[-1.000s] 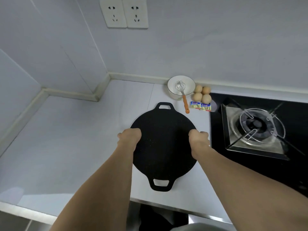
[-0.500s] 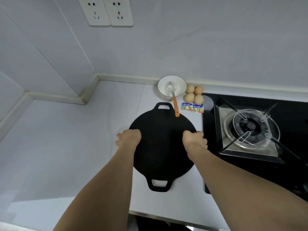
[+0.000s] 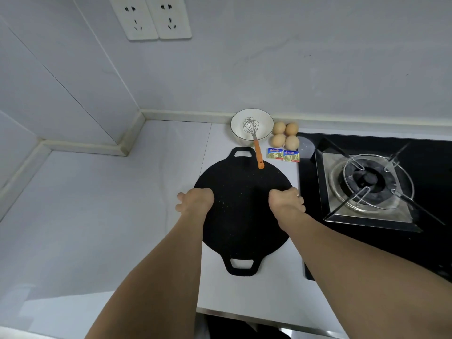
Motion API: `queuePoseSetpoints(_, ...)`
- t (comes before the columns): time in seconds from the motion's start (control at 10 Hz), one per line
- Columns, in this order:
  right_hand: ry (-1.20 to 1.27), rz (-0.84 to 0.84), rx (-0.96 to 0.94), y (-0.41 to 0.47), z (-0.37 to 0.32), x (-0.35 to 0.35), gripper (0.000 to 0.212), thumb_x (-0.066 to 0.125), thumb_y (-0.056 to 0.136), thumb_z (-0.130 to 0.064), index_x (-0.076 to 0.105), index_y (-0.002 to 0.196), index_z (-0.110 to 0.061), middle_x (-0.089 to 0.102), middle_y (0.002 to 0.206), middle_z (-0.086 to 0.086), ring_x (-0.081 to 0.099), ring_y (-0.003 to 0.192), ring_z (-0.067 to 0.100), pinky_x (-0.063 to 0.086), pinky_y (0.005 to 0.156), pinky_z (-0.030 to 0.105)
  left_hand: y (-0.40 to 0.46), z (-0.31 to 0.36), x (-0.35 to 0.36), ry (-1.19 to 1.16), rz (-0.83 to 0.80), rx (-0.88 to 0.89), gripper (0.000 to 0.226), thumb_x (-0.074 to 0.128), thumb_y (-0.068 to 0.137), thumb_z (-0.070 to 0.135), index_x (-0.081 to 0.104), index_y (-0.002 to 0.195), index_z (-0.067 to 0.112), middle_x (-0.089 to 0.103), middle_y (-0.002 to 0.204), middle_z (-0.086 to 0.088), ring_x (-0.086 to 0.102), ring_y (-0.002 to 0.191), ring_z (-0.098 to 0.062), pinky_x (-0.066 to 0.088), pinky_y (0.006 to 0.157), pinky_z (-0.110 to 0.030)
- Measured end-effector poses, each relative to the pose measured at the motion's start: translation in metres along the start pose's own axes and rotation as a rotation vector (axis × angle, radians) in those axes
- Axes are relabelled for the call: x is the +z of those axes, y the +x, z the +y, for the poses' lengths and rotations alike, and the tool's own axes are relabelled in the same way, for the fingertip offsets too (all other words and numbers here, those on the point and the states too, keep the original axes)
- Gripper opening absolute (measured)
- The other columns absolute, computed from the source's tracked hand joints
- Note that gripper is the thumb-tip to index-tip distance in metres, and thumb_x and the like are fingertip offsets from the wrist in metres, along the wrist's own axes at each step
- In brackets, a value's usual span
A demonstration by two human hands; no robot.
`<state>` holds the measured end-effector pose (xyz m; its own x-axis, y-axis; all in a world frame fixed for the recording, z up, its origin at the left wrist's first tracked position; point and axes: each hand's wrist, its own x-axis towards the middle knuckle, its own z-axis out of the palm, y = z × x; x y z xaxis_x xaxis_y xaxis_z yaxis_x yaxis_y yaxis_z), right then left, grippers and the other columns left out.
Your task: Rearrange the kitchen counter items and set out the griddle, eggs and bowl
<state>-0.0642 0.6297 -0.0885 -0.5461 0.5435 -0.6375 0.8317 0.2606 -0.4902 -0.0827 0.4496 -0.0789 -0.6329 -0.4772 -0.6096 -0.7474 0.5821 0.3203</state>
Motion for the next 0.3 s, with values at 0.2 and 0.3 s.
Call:
queuePoseSetpoints(0.2,0.05,-0.022,0.012,0.0027,-0.002,0.0,0.058,0.05,0.089,-0.02,0.03,0.143,-0.007,0.034,0.146,0.017,0.035,0.131,0.035,0.033,0.11,0.045,0.0021,-0.0008,-0.0012,-0.038,-0.011,-0.012,0.043,0.038,0.095,0.02,0.043,0.136,0.005,0.027,0.142,-0.009,0.037,0.12,-0.03,0.04,0.098,-0.038)
queuePoseSetpoints(0.3,0.072,-0.019,-0.015,0.0032,-0.001,-0.0007,0.054,0.049,0.088,-0.02,0.036,0.139,-0.007,0.043,0.138,0.016,0.044,0.124,0.035,0.041,0.105,0.046,0.0018,-0.0025,0.0022,-0.012,0.011,0.02,0.046,0.035,0.096,0.022,0.04,0.138,0.004,0.03,0.14,-0.01,0.038,0.12,-0.03,0.039,0.102,-0.039)
